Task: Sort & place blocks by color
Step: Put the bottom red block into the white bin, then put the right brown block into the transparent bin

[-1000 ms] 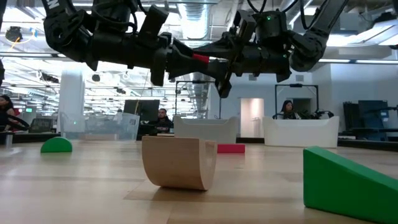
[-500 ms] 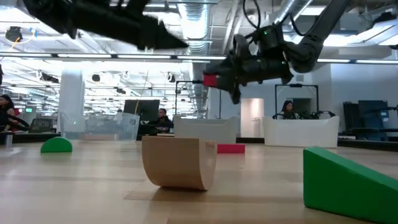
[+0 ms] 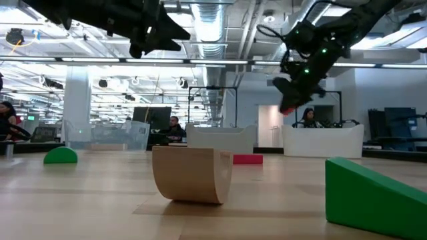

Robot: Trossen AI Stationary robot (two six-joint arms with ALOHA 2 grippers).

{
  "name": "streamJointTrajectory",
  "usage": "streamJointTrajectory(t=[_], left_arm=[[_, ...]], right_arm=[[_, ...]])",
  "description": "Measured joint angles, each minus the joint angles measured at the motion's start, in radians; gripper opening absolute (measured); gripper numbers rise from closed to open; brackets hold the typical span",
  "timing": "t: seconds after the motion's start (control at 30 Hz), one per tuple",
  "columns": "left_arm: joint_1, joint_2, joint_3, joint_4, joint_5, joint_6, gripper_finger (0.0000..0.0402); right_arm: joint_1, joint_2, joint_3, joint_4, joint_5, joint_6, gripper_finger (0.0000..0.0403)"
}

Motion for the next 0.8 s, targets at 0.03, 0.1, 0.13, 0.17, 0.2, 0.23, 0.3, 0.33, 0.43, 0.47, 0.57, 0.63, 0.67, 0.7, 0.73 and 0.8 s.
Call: streamJointTrajectory(t=[0.03, 0.1, 0.13, 0.17, 0.2, 0.23, 0.3, 0.33, 0.43, 0.47, 0.57, 0.63, 0.67, 0.7, 0.73, 0.8], left_arm=[[0.002, 0.005, 0.0, -0.001, 0.002, -0.009, 0.0268], [0.01, 0.012, 0.0, 0.0, 0.004, -0.034, 0.0268], [0.014, 0.012, 0.0, -0.001, 0.006, -0.043, 0.0268], [0.019, 0.012, 0.0, 0.001, 0.008, -0.047, 0.0268], [0.022, 0.015, 0.0, 0.001, 0.013, -0.05, 0.0268], [0.024, 0.017, 0.0, 0.0, 0.017, -0.056, 0.0268], [0.024, 0.018, 0.0, -0.001, 0.022, -0.064, 0.0268], [0.023, 0.018, 0.0, 0.001, 0.024, -0.069, 0.0268], [0.022, 0.018, 0.0, -0.006, 0.052, -0.088, 0.0268], [0.022, 0.018, 0.0, -0.006, 0.063, -0.089, 0.0268], [0.022, 0.018, 0.0, -0.007, 0.065, -0.09, 0.0268], [0.022, 0.018, 0.0, -0.018, 0.065, -0.09, 0.0267], [0.022, 0.018, 0.0, -0.029, 0.065, -0.09, 0.0267], [0.022, 0.018, 0.0, -0.038, 0.065, -0.09, 0.0267], [0.022, 0.018, 0.0, -0.045, 0.065, -0.09, 0.0267], [0.022, 0.018, 0.0, -0.055, 0.065, -0.09, 0.0267]], right_arm=[[0.0, -0.01, 0.0, -0.053, 0.024, 0.006, 0.014], [-0.005, -0.016, 0.0, -0.15, 0.023, 0.043, 0.0146], [-0.007, -0.015, 0.0, -0.196, 0.018, 0.059, 0.0149], [-0.007, -0.013, 0.0, -0.238, 0.017, 0.075, 0.0154], [-0.007, -0.01, 0.0, -0.273, 0.018, 0.083, 0.0159], [-0.007, -0.006, 0.0, -0.301, 0.018, 0.09, 0.0165], [-0.007, 0.005, 0.0, -0.331, 0.018, 0.1, 0.0179], [-0.007, 0.007, 0.0, -0.338, 0.017, 0.102, 0.0187], [-0.007, -0.002, 0.0, -0.365, -0.006, 0.098, 0.021], [-0.007, -0.007, 0.0, -0.368, -0.025, 0.097, 0.0218], [-0.006, -0.034, 0.0, -0.373, -0.071, 0.066, 0.024], [-0.001, -0.061, 0.0, -0.402, -0.102, 0.048, 0.0249], [0.003, -0.079, 0.0, -0.425, -0.128, 0.046, 0.0251], [0.007, -0.099, 0.0, -0.443, -0.162, 0.046, 0.0252], [0.015, -0.125, 0.0, -0.463, -0.2, 0.047, 0.0252], [0.042, -0.182, 0.0, -0.508, -0.277, 0.05, 0.0248]])
